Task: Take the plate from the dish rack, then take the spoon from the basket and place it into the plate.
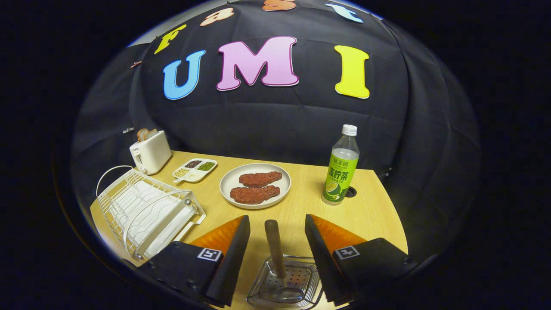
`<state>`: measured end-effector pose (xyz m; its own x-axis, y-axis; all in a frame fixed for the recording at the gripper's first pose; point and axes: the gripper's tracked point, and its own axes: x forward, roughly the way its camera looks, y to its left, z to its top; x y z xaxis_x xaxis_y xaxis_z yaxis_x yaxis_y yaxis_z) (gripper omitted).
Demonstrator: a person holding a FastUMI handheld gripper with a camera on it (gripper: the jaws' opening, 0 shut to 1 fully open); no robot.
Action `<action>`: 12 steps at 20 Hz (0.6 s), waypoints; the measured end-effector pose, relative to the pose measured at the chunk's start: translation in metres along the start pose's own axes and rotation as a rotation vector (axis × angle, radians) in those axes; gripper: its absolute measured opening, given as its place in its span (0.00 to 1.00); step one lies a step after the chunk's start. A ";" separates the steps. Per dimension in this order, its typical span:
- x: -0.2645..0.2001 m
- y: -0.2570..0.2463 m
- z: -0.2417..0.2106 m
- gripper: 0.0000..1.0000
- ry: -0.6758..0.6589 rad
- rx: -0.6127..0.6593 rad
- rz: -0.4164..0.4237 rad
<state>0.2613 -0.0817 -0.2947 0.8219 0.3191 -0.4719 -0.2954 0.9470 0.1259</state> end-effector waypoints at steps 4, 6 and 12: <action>0.015 0.002 -0.014 0.71 0.062 -0.014 0.002; 0.017 0.001 -0.024 0.45 0.100 -0.001 -0.007; 0.008 -0.009 -0.010 0.15 0.065 0.004 -0.024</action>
<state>0.2656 -0.0882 -0.3086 0.7957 0.2930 -0.5302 -0.2737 0.9547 0.1169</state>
